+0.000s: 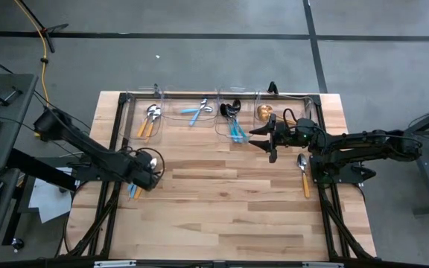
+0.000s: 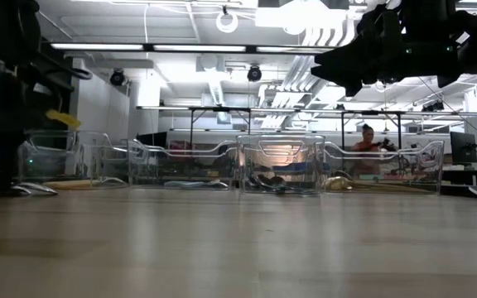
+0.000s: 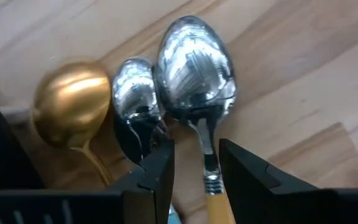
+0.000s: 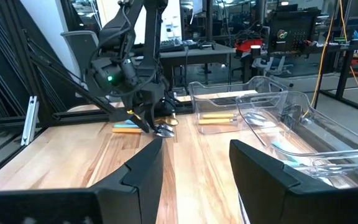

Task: Sort silverware by color (type)
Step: Put the yellow spoon into the left transparent bin

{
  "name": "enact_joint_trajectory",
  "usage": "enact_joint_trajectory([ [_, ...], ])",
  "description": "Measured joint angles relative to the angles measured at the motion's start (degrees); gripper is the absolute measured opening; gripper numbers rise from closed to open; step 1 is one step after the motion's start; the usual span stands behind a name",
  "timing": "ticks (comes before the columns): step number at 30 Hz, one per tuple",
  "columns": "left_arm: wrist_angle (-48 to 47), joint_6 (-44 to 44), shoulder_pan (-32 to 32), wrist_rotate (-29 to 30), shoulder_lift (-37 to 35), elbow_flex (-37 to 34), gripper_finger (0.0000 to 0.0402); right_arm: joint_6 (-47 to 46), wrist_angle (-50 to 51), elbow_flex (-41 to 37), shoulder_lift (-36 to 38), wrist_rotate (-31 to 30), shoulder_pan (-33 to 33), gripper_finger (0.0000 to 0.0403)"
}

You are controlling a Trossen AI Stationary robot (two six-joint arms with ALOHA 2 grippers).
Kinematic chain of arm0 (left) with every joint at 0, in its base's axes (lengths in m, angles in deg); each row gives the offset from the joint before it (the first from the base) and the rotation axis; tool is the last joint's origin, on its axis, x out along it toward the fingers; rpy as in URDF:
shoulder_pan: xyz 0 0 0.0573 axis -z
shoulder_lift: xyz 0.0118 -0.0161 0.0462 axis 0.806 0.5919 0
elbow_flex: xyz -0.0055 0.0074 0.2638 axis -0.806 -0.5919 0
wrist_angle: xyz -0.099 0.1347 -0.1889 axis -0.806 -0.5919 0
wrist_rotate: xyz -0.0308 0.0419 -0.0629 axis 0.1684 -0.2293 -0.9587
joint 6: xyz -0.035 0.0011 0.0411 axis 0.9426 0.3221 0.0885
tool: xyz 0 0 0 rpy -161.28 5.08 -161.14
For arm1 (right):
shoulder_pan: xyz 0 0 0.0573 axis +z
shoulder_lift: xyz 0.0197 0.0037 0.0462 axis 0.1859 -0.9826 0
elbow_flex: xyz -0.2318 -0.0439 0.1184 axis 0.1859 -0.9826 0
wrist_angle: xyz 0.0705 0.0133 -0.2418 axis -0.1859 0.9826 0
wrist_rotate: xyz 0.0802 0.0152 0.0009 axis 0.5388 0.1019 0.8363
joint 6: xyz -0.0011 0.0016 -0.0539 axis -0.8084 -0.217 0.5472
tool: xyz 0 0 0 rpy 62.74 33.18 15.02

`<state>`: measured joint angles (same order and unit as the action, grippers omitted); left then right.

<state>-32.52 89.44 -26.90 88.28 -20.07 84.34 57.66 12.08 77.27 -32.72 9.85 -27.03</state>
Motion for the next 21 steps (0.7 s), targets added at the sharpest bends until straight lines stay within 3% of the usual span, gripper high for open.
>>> enact_joint_trajectory([
  [17,8.23,0.24,-0.02,0.07,4.45,0.07,0.0117,0.07,0.17,0.0,0.0,0.0,-0.02,0.0169],
  [21,10.01,-1.68,0.0,1.41,4.49,0.03,0.0095,0.1,0.17,0.0,0.0,0.0,-0.01,0.0169],
])
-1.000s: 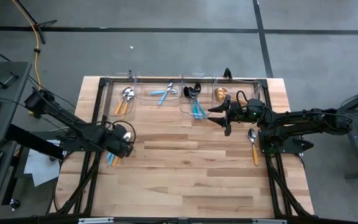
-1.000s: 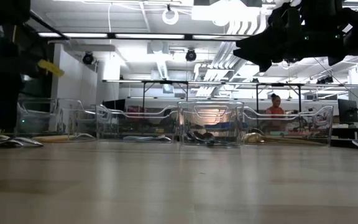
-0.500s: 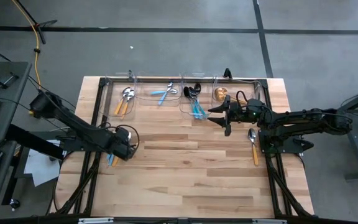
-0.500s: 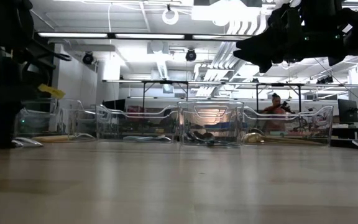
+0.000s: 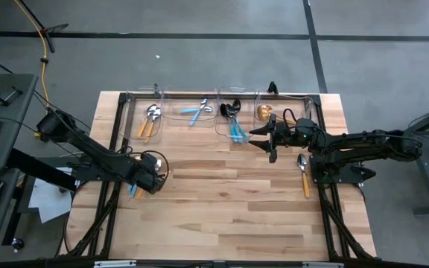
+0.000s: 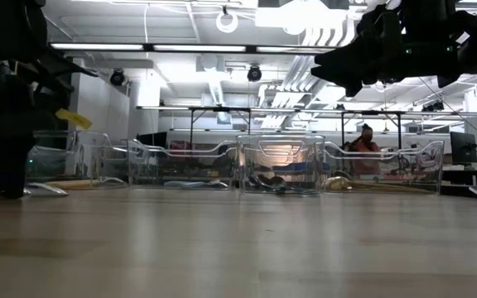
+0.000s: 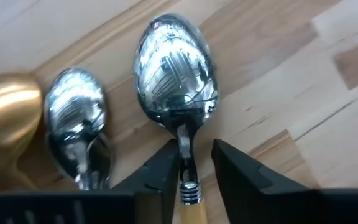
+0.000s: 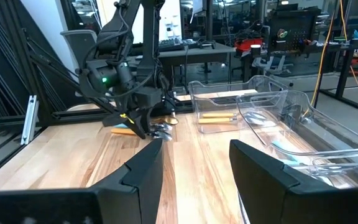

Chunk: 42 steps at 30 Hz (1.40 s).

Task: Sort silverware by color (type)
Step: Put the yellow spoon into the left transparent bin

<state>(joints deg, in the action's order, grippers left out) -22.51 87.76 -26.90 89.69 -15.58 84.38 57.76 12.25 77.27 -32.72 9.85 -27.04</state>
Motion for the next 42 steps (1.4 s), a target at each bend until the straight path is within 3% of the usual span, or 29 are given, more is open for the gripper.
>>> enact_joint_trajectory([
  [6,4.86,-3.63,-0.07,3.68,0.16,-0.08,0.0016,0.03,0.0,0.0,0.02,0.0,-0.01,0.0169],
  [11,14.39,-13.04,-0.51,8.81,-0.05,-0.1,0.0009,0.03,-0.01,0.0,0.01,0.0,-0.01,0.0169],
  [15,28.9,-28.4,-3.06,11.34,-1.62,-0.1,0.0003,0.03,-0.02,0.0,0.02,0.0,-0.01,0.0169],
  [23,56.16,-64.12,-13.14,10.96,-6.71,-0.01,0.0001,-0.08,-1.19,0.0,0.02,0.0,-0.01,0.0169],
  [27,64.93,-75.86,-19.03,6.09,-7.07,-0.01,0.0001,-0.81,-2.14,0.0,0.02,0.0,-0.01,0.0169],
  [35,83.18,-80.54,-31.12,-15.41,-7.04,-3.55,0.0001,-2.91,-8.93,0.0,-2.12,-0.03,1.52,0.0169],
  [42,94.5,-83.95,-34.3,-21.66,-7.06,-9.54,0.0,-1.87,-20.9,0.94,-10.16,0.04,4.62,0.0169],
])
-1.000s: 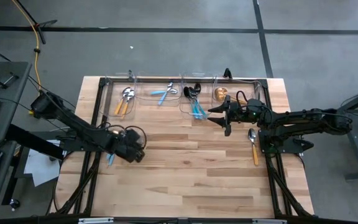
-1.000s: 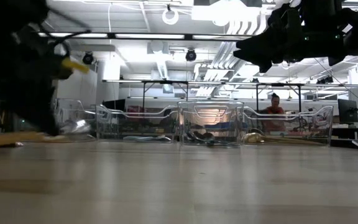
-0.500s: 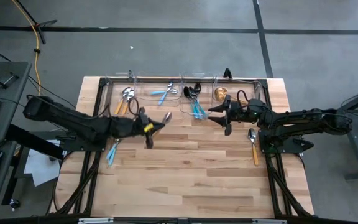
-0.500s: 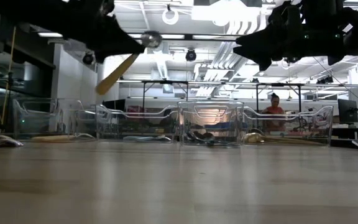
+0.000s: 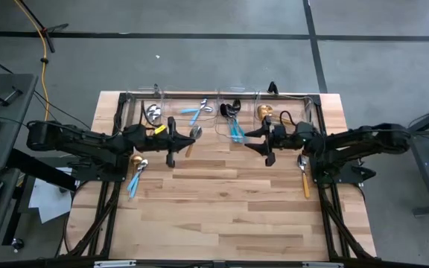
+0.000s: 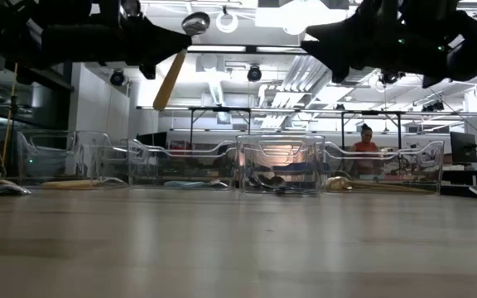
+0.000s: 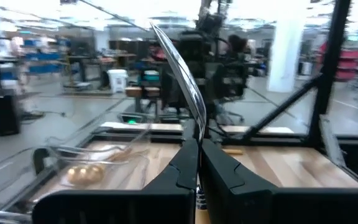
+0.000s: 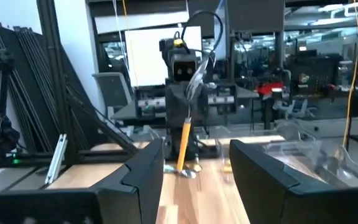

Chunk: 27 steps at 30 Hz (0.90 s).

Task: Sort silverware by color (type)
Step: Put the yellow spoon into the left transparent bin

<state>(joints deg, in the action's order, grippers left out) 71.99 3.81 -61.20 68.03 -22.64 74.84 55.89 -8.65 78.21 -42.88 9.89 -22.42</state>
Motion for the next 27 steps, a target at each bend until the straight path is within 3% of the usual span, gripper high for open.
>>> enact_joint_trajectory([
  [11,2.85,-0.7,0.11,-3.4,-0.02,0.04,0.0,1.43,5.86,10.21,-10.11,-0.09,1.27,0.0169],
  [27,3.13,-1.1,0.16,-3.3,-0.02,0.04,0.0,1.88,8.0,12.22,-11.04,-0.02,1.24,0.0169],
])
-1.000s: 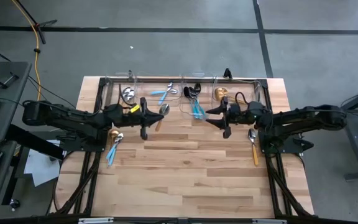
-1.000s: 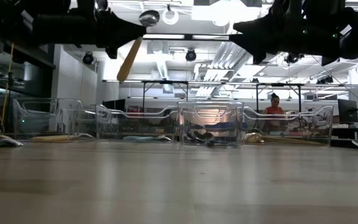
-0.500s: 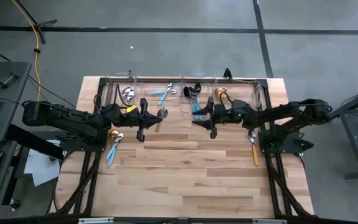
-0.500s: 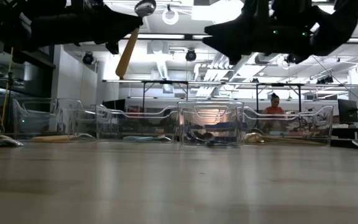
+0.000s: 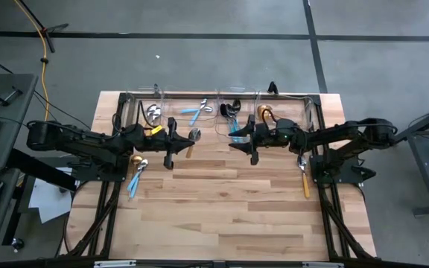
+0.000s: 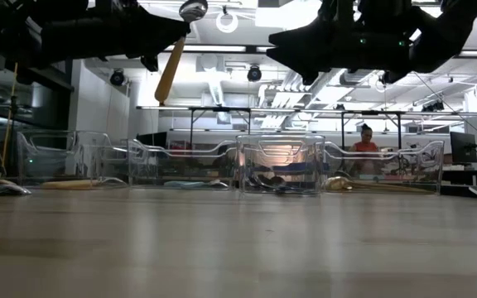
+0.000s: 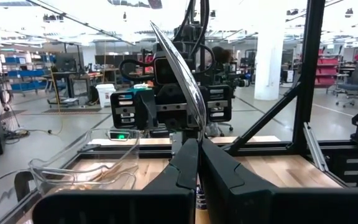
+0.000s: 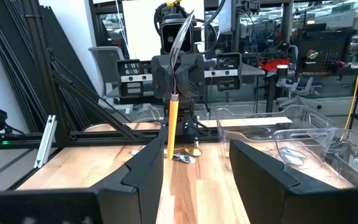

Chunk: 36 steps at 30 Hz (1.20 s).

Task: Sort silverware by color (type)
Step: Put the yellow spoon into the left transparent bin

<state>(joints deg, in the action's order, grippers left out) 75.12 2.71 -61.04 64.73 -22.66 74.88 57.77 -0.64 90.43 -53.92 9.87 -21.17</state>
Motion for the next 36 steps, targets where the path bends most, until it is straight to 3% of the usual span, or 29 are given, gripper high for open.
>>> enact_joint_trajectory([
  [23,-0.41,-0.13,0.0,1.69,0.0,0.0,0.0,0.04,0.46,0.01,0.0,-0.02,0.0,0.0169],
  [25,-1.92,-1.31,0.0,4.68,-0.85,0.02,0.0,0.04,1.26,0.02,0.0,-0.01,0.0,0.0169],
  [28,-6.94,-2.84,0.0,14.91,-4.18,0.17,0.0,0.04,2.67,0.02,0.0,0.0,0.0,0.0169],
  [33,-20.73,-3.04,-1.22,35.66,-10.14,1.5,0.0,1.16,3.21,0.02,0.0,-0.01,0.0,0.0169],
  [36,-34.1,-2.75,-4.95,43.34,-12.39,6.62,0.0,2.24,2.97,0.02,0.0,-0.02,0.0,0.0169],
])
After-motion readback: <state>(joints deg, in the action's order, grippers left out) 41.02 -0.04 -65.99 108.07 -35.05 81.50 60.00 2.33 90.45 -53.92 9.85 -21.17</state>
